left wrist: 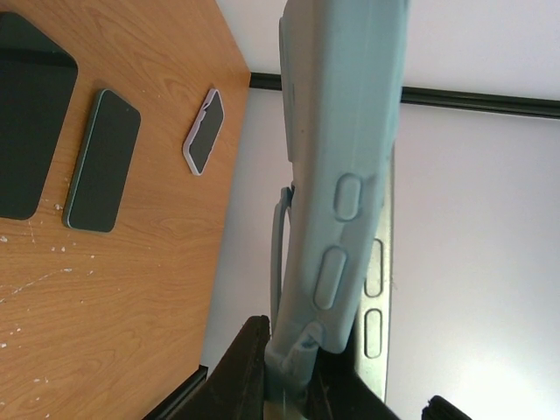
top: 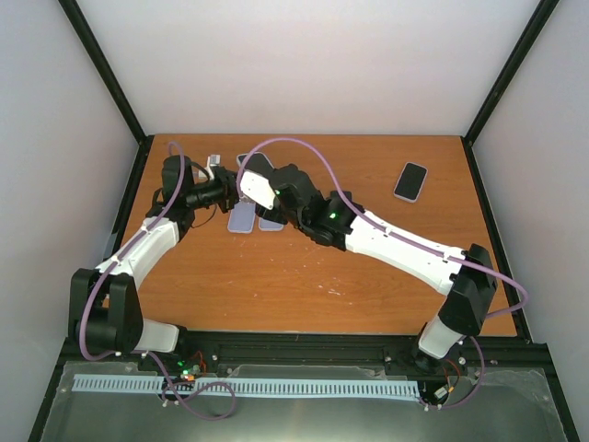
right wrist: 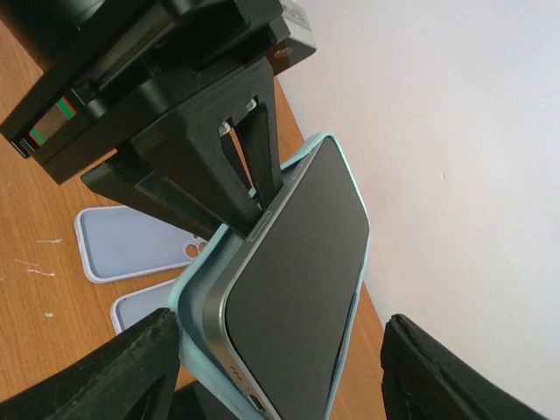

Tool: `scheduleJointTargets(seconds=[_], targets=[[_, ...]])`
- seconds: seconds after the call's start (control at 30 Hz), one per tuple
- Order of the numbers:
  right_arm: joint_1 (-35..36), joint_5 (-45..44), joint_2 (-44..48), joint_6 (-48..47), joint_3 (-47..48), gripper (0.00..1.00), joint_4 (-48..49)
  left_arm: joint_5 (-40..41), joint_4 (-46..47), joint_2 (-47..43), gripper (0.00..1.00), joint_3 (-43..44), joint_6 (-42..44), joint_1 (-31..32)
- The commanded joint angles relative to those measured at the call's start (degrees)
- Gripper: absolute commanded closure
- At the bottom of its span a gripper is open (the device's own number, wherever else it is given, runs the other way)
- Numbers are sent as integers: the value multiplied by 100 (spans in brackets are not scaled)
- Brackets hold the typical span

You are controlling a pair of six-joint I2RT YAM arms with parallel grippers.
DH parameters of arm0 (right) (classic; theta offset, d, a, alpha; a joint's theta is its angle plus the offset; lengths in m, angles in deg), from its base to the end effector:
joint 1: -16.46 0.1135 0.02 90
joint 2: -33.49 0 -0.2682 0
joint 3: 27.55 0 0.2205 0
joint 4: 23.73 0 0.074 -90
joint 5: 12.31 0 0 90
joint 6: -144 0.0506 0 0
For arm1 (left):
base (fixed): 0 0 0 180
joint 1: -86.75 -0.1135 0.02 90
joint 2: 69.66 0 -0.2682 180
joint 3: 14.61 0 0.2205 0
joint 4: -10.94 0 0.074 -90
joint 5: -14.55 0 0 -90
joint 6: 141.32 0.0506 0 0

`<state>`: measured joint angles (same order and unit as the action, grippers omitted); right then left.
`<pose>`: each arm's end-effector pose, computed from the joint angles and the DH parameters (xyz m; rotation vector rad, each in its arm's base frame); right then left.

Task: Take the phone out of the phone case
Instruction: Remove the phone case from the phone.

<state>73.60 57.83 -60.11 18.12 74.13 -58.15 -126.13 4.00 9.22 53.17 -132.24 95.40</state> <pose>0.2120 0.2965 0.3582 -1.2958 1.5275 -0.1146 0.2764 -0.0816 0.3014 -0.6620 2.1435 -1.7981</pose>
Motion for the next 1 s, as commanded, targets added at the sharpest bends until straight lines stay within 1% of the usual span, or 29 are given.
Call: scheduleJointTargets(seconds=[0.0, 0.1, 0.27, 0.37, 0.57, 0.6, 0.8, 0.97], targets=[[-10, 84, -37, 255, 323, 37, -37, -313, 285, -122, 99, 118, -24, 14], [-10, -20, -100, 186, 314, 37, 6, -320, 276, -120, 99, 140, -7, 14], [-14, -512, -182, -161, 99, 38, 343, -361, 297, -159, 99, 131, -26, 14], [-10, -922, -173, -814, -283, 39, 931, -462, 405, -182, 99, 128, 30, 14], [-10, -1491, -66, -2302, -1381, 40, 2708, -809, 505, -180, 99, 261, 246, 45], [-10, -1558, -83, -2446, -1472, 40, 2853, -832, 489, -179, 99, 279, 316, 61], [-72, -1700, -219, -2682, -1561, 40, 3095, -778, 259, -259, 99, 286, 699, 102], [-230, -1744, -359, -2727, -1421, 44, 3166, -777, 205, -297, 99, 268, 796, 136]])
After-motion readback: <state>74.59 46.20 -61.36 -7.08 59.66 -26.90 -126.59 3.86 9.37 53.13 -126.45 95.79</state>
